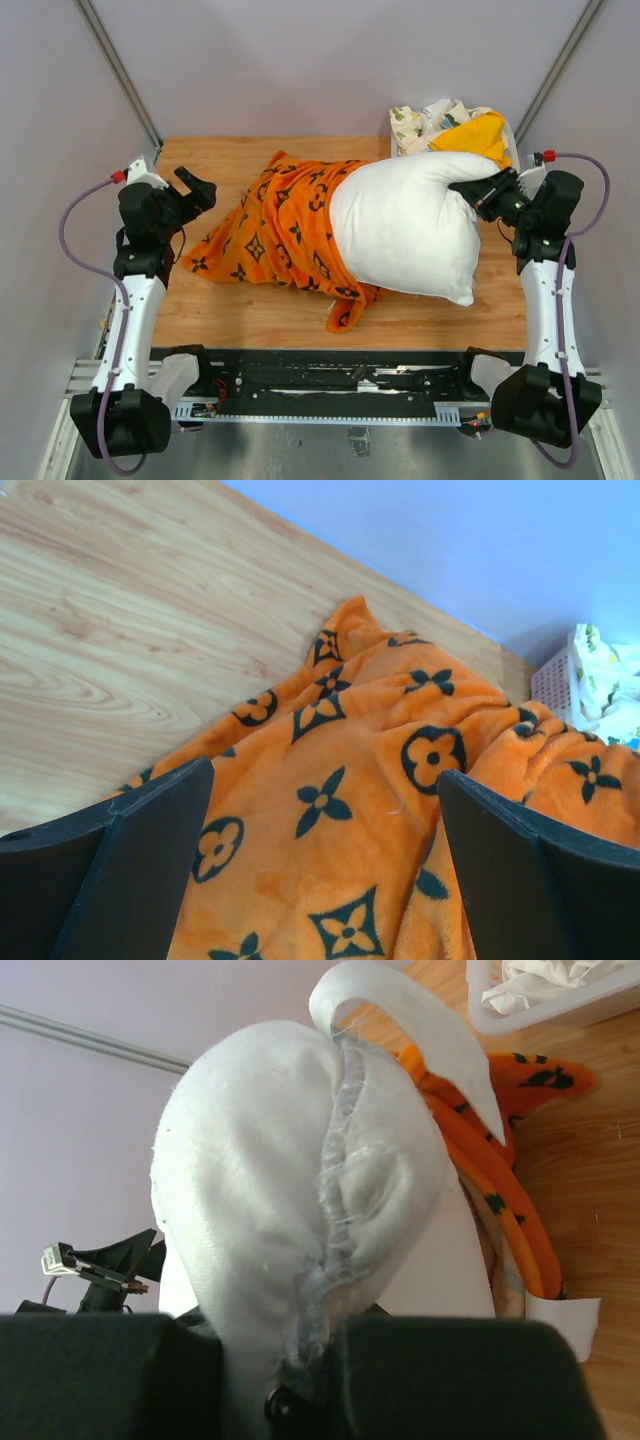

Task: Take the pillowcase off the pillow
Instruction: Remove the pillow from the pillowcase.

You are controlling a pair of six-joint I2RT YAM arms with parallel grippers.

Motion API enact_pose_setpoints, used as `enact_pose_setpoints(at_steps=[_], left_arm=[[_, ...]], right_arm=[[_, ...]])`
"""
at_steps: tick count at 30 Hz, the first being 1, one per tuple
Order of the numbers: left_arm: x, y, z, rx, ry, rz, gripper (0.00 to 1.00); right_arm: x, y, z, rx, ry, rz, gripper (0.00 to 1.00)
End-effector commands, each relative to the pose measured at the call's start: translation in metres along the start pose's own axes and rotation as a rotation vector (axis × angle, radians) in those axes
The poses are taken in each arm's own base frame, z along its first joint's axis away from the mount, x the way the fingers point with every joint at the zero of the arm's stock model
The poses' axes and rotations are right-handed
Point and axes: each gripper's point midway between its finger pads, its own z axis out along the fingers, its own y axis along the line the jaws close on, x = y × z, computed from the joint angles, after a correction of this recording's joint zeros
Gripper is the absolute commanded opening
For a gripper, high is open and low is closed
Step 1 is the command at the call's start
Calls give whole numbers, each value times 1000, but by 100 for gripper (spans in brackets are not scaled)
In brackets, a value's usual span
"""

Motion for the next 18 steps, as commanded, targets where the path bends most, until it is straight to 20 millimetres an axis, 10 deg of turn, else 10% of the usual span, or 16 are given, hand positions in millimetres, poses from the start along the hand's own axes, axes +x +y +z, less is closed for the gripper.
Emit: enact_pose_setpoints(at_steps=[1, 8, 12, 18], left_arm=[[-24, -1, 2, 31, -81, 4, 99], [11, 19, 82, 90, 94, -133, 99], [74, 45, 126, 102, 291, -135, 99], [161, 49, 131, 216, 421, -202, 83]], right_arm=[[-28, 19, -7, -52, -112, -57, 1], [-25, 18, -4, -73, -88, -35, 1], [-20, 15, -4, -60, -75, -43, 1], [-15, 12, 5, -74, -45, -25, 1]])
